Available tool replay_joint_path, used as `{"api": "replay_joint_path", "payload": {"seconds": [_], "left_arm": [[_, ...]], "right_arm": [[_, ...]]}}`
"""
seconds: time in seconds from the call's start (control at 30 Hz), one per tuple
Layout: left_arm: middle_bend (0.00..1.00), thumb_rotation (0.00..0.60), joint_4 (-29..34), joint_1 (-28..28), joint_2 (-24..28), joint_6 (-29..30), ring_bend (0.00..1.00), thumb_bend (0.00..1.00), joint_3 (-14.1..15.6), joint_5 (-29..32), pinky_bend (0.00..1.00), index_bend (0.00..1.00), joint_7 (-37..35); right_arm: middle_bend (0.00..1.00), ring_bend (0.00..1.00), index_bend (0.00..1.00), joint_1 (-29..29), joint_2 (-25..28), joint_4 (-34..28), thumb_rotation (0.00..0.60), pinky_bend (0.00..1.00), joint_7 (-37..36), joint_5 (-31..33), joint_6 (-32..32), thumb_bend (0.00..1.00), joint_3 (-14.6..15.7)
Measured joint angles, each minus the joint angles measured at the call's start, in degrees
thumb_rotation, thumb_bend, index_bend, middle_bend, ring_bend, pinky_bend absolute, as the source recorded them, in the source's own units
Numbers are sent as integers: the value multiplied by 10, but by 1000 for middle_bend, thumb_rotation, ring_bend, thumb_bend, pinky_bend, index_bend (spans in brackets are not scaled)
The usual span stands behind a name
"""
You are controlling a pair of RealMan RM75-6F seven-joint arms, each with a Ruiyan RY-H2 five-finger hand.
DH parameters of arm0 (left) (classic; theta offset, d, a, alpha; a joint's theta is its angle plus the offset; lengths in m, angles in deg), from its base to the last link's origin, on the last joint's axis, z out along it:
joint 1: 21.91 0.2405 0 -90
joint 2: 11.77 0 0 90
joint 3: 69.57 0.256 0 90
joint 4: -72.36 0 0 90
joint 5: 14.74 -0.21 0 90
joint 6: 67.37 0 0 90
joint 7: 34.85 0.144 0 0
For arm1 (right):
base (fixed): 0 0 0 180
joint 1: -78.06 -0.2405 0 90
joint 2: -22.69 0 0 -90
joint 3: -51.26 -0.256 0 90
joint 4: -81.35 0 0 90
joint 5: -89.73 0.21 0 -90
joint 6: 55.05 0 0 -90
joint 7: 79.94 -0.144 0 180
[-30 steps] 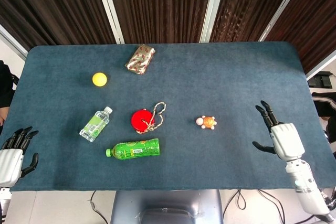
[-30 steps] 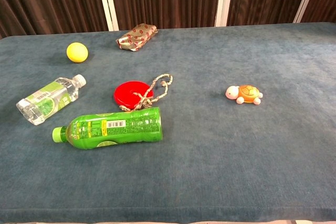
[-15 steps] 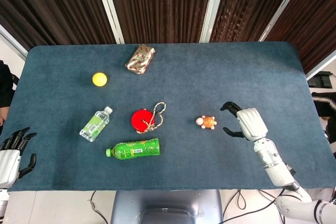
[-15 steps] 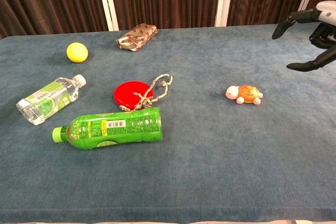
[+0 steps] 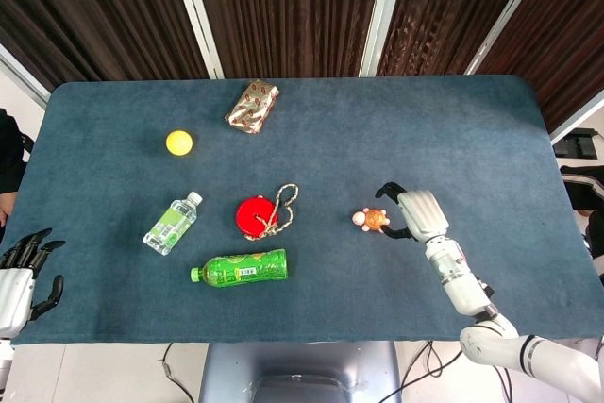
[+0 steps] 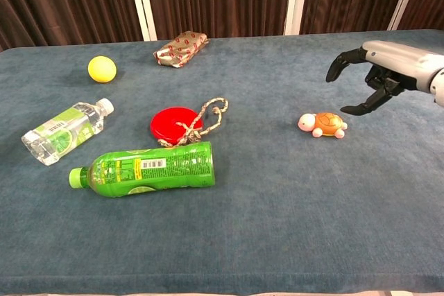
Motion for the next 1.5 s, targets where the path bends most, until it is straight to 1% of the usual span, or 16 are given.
{"api": "replay_joint_path", "payload": {"seconds": [0.17,0.63,0.83,0.9,1.0,1.07,1.13,1.2,1.33,1.5], "left_arm": [[109,600,0,2,1,4,111,490,0,-3,230,245,-4],[114,600,1,2,4,5,112,492,-2,-2,230,251,-10],[116,600,2,3,5,8,113,491,-3,-1,231,252,-13],[117,600,2,3,5,8,113,491,-3,-2,231,252,-14],[118,600,1,3,5,8,113,490,-3,-2,230,253,-15],[118,600,2,5,6,10,113,489,-2,-1,230,255,-16],[119,600,2,5,6,11,113,490,-2,-2,231,256,-17],[119,600,2,6,7,12,114,490,-2,-2,230,257,-19],[119,600,2,6,7,12,113,490,-2,-2,231,258,-20],[119,600,3,7,7,12,114,489,-2,-2,231,262,-20]], "right_arm": [[392,1000,481,-14,-26,30,600,1000,4,21,-23,339,0],[401,1000,494,-35,-62,78,600,1000,8,51,-58,347,6],[416,1000,533,-39,-70,89,600,1000,8,57,-63,364,7],[461,1000,595,-39,-71,91,600,1000,7,58,-64,406,6],[584,1000,740,-41,-77,102,600,1000,5,58,-64,514,6],[647,1000,814,-41,-83,112,600,1000,1,51,-54,530,7],[684,1000,856,-40,-91,127,600,1000,-4,42,-41,536,8],[704,1000,874,-39,-98,140,600,1000,-6,36,-31,543,9],[741,1000,889,-36,-106,153,600,1000,-8,26,-16,623,12],[769,1000,892,-33,-114,168,600,1000,-7,16,-3,633,16]]}}
